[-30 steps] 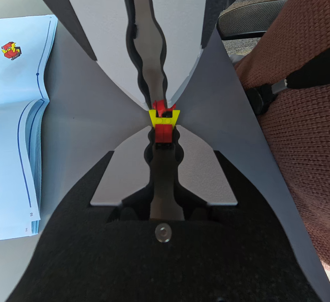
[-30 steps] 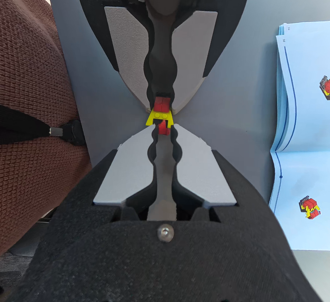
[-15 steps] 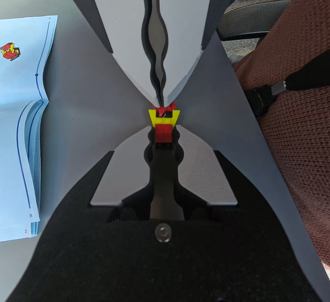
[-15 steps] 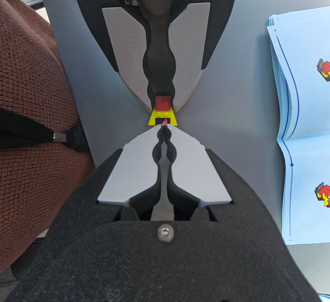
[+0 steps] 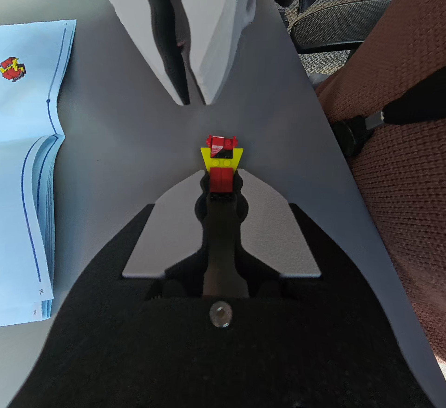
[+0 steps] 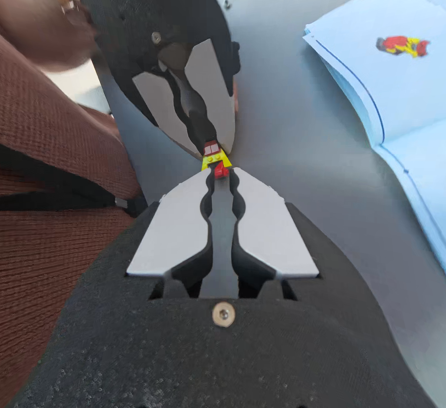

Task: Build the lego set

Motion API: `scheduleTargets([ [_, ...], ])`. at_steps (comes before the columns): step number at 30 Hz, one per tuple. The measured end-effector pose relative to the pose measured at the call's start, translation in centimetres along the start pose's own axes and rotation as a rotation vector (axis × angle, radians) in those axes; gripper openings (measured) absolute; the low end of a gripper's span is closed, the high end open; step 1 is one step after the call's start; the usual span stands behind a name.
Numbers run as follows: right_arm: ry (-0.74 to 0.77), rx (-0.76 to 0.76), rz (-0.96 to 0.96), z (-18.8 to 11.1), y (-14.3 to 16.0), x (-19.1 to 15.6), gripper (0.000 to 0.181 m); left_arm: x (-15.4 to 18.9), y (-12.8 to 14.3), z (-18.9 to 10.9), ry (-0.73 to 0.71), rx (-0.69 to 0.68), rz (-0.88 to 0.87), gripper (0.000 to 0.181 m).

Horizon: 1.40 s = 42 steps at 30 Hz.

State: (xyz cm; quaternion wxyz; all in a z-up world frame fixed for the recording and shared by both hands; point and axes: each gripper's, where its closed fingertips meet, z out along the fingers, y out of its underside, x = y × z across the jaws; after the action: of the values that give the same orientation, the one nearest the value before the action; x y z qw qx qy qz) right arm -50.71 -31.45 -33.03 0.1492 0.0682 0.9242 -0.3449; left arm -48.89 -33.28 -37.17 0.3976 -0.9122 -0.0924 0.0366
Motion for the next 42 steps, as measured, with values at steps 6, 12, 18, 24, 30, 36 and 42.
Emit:
scheduleTargets([
  [6,-0.161,0.197,0.53,1.2,2.2,-0.9,0.02,0.0,-0.1,-0.2,-0.078,-0.007,0.055,0.02],
  [12,-0.194,0.328,0.653,2.0,1.4,-0.6,0.014,0.0,-0.3,-0.4,-0.176,-0.008,0.146,0.02],
  [18,-0.26,0.346,0.678,2.3,0.9,-1.0,0.013,0.2,-0.2,-0.7,-0.194,0.016,0.135,0.02],
  [24,-0.265,0.347,0.672,2.4,0.7,-0.9,0.014,0.2,-0.3,-0.8,-0.2,0.035,0.125,0.019],
  [30,-0.253,0.337,0.664,2.4,0.7,-0.9,0.016,0.5,-0.6,-1.2,-0.271,0.086,0.175,0.019],
  [36,-0.294,0.341,0.668,2.9,0.3,-1.4,0.012,0.5,-0.7,-1.4,-0.29,0.106,0.166,0.019],
  [42,-0.322,0.359,0.669,2.7,0.3,-1.6,0.011,0.6,-0.7,-1.4,-0.288,0.112,0.173,0.019],
])
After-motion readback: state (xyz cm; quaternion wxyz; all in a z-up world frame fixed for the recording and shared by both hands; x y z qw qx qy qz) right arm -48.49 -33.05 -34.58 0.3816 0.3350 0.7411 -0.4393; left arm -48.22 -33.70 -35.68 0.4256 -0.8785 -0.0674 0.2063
